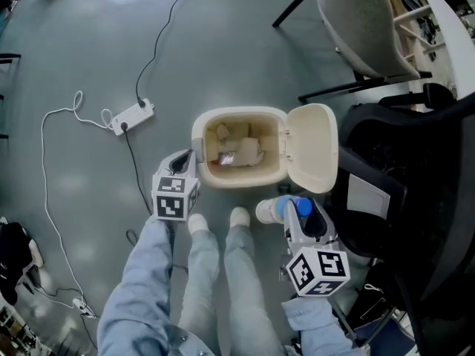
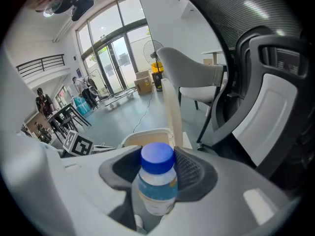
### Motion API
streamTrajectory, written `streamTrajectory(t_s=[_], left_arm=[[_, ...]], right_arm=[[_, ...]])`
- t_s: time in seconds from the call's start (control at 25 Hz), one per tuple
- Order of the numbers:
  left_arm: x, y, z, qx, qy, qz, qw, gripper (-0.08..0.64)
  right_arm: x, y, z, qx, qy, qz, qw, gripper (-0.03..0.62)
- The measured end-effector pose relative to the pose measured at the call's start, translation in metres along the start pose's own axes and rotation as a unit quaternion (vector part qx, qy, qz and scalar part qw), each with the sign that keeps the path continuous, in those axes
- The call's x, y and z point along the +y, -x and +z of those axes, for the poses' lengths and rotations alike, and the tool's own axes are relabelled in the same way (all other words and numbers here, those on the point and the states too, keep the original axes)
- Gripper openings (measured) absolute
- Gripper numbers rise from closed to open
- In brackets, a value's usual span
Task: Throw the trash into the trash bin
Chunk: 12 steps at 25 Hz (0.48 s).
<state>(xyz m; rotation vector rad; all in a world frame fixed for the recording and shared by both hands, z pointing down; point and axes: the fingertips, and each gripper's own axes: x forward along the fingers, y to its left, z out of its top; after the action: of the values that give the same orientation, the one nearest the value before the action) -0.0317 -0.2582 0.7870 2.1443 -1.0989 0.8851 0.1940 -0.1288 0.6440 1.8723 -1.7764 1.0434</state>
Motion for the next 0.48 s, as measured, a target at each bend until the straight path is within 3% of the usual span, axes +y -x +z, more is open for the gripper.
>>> streamTrajectory(t_s=[0.24, 0.48], left_arm=[[-0.006, 0.010, 0.008, 0.003, -0.029, 0.003, 0.9996, 0.000], [-0.018, 0.059, 0.039, -0.045, -0.005, 0.024, 0.9987, 0.000]], right_arm=[[0.006, 0.005, 0.006, -0.006, 0.010, 0.005, 1.000, 0.202], [0.025, 0.015, 0.019, -0.018, 0.019, 0.019, 0.999, 0.202]])
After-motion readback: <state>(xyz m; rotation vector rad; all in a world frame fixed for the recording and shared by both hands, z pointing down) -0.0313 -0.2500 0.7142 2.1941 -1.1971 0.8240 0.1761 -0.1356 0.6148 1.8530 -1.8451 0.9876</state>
